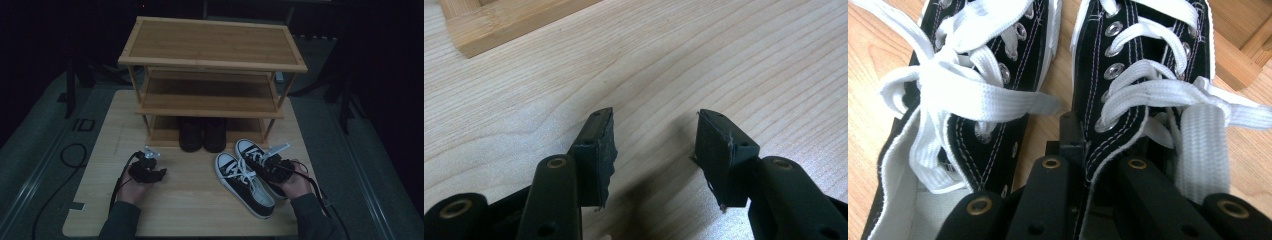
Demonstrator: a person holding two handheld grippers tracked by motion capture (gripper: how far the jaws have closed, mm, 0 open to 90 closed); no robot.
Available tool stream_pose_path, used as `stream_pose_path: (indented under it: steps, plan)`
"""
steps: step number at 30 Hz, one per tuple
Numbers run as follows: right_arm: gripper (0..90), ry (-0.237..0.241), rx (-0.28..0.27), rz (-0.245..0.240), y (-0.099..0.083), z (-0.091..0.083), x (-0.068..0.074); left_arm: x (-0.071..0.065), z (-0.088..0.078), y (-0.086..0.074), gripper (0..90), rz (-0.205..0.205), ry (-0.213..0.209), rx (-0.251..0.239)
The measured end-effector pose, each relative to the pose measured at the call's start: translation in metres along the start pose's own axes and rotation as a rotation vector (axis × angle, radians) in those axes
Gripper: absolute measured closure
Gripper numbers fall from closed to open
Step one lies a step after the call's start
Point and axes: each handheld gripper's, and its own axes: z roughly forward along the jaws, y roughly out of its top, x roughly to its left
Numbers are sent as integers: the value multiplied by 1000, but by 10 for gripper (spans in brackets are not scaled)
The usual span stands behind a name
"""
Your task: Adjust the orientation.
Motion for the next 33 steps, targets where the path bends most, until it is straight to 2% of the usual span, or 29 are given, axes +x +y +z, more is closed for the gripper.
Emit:
stream_pose_path:
  steps: [7,13,19,24,29,30,31,33]
  plan:
    - [873,22,-12,-22,0,0,5,0,0,0,506,0,0,0]
    - [871,31,-12,-15,-1,0,5,0,0,0,506,1,-1,0]
    - [828,73,11,-28,-1,-1,7,0,0,0,506,1,0,0]
    - [812,81,16,-32,-1,-3,6,0,0,0,505,1,0,0]
    - [694,95,19,-35,-3,-16,3,0,0,0,506,1,-1,0]
    - [694,95,19,-35,-3,-16,3,0,0,0,505,1,-1,0]
    - [642,110,17,-30,-3,-20,4,0,0,0,505,1,0,-1]
    - [613,103,13,-33,-4,-24,5,0,0,0,503,2,0,-1]
